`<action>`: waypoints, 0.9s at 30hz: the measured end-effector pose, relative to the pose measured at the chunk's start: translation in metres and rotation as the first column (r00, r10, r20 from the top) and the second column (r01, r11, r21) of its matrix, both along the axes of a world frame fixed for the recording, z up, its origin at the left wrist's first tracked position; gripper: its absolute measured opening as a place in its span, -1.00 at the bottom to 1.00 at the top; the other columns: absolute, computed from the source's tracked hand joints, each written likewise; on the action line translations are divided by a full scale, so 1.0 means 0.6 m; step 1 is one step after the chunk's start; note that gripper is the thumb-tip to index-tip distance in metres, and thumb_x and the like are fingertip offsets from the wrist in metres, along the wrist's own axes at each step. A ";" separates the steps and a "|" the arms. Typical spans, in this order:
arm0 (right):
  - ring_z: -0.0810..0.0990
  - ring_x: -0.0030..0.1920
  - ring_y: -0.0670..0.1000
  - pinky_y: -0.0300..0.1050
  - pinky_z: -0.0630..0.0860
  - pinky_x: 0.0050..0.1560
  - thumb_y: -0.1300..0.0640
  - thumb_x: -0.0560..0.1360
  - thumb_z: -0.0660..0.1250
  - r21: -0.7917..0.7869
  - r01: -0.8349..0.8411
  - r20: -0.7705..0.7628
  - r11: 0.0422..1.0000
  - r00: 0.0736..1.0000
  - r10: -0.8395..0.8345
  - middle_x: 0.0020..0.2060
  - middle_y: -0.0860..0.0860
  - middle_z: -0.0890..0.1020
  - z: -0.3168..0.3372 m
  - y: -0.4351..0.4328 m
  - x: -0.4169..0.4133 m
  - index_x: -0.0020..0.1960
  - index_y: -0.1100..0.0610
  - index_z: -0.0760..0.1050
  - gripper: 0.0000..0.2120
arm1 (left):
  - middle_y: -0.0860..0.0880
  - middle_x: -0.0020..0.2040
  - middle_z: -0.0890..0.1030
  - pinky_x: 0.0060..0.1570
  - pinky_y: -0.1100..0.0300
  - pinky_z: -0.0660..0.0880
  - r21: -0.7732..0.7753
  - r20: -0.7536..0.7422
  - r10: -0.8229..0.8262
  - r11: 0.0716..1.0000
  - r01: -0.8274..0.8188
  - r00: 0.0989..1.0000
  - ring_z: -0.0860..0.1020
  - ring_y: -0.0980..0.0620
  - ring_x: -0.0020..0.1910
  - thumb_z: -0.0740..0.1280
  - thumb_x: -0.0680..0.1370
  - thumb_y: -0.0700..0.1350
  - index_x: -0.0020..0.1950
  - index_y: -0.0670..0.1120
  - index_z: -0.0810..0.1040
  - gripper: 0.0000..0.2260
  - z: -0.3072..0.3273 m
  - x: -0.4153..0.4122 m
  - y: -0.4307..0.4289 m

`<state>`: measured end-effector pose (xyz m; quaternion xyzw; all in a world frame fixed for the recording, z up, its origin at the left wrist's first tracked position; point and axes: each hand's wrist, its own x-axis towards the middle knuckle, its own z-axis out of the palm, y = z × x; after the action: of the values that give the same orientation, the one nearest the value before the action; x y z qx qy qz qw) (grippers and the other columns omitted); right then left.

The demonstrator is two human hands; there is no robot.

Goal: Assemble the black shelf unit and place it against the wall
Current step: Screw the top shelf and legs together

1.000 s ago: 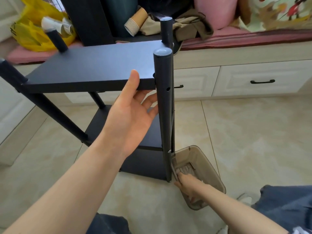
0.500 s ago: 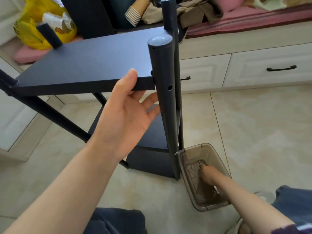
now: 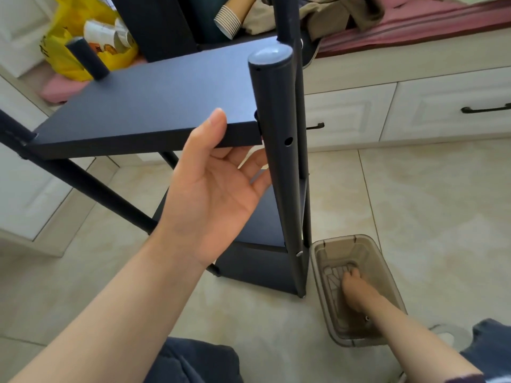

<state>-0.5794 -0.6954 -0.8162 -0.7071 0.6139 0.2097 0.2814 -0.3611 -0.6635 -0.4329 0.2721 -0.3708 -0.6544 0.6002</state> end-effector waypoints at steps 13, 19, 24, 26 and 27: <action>0.55 0.26 0.09 -0.05 0.54 0.21 0.26 0.62 0.20 0.008 -0.121 -0.109 0.993 0.987 0.121 0.33 0.12 0.49 -0.001 0.007 -0.026 0.40 0.14 0.37 -0.65 | -0.07 0.07 0.71 0.21 -0.02 0.54 -0.018 0.022 -0.038 0.999 0.038 0.999 0.63 -0.12 0.16 0.50 0.42 0.03 -0.09 -0.10 0.73 -0.79 -0.005 -0.008 -0.004; 0.54 0.29 0.10 -0.03 0.51 0.19 0.26 0.63 0.12 -0.063 -0.190 -0.103 0.980 0.978 0.183 0.30 0.09 0.53 0.059 -0.021 0.008 0.38 0.13 0.41 -0.66 | -0.10 0.07 0.70 0.21 -0.04 0.55 0.019 0.038 -0.029 0.999 0.028 0.999 0.61 -0.18 0.17 0.36 0.56 -0.03 -0.08 -0.12 0.71 -0.80 -0.007 -0.007 -0.008; 0.51 0.29 0.22 0.02 0.49 0.22 0.31 0.59 0.18 0.071 -0.417 -0.113 0.906 0.899 0.423 0.32 0.18 0.48 0.170 -0.041 0.077 0.40 0.24 0.38 -0.62 | -0.13 0.08 0.70 0.24 -0.05 0.55 0.020 0.089 0.008 1.000 -0.010 0.996 0.61 -0.19 0.18 0.35 0.55 -0.02 -0.07 -0.11 0.69 -0.80 -0.003 -0.007 -0.006; 0.56 0.18 0.22 -0.02 0.51 0.06 0.33 0.56 0.24 0.051 -0.495 -0.139 0.867 0.856 0.497 0.22 0.19 0.52 0.219 -0.035 0.089 0.35 0.25 0.43 -0.64 | -0.15 0.08 0.70 0.24 -0.06 0.55 0.020 0.100 0.022 1.000 -0.024 0.995 0.61 -0.19 0.17 0.33 0.57 -0.03 -0.07 -0.09 0.70 -0.81 -0.002 -0.008 -0.004; 0.57 0.07 0.21 -0.04 0.48 -0.03 0.33 0.56 0.24 0.051 -0.538 -0.150 0.841 0.829 0.539 0.10 0.17 0.54 0.247 -0.030 0.091 0.30 0.26 0.46 -0.68 | -0.15 0.08 0.70 0.24 -0.06 0.55 0.022 0.101 0.030 0.999 -0.032 0.994 0.62 -0.19 0.17 0.34 0.57 -0.03 -0.07 -0.09 0.70 -0.81 -0.001 -0.009 -0.003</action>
<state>-0.5245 -0.7134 -0.6680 -0.8316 0.4094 0.3378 0.1635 -0.3662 -0.6656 -0.4335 0.3173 -0.3886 -0.6347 0.5878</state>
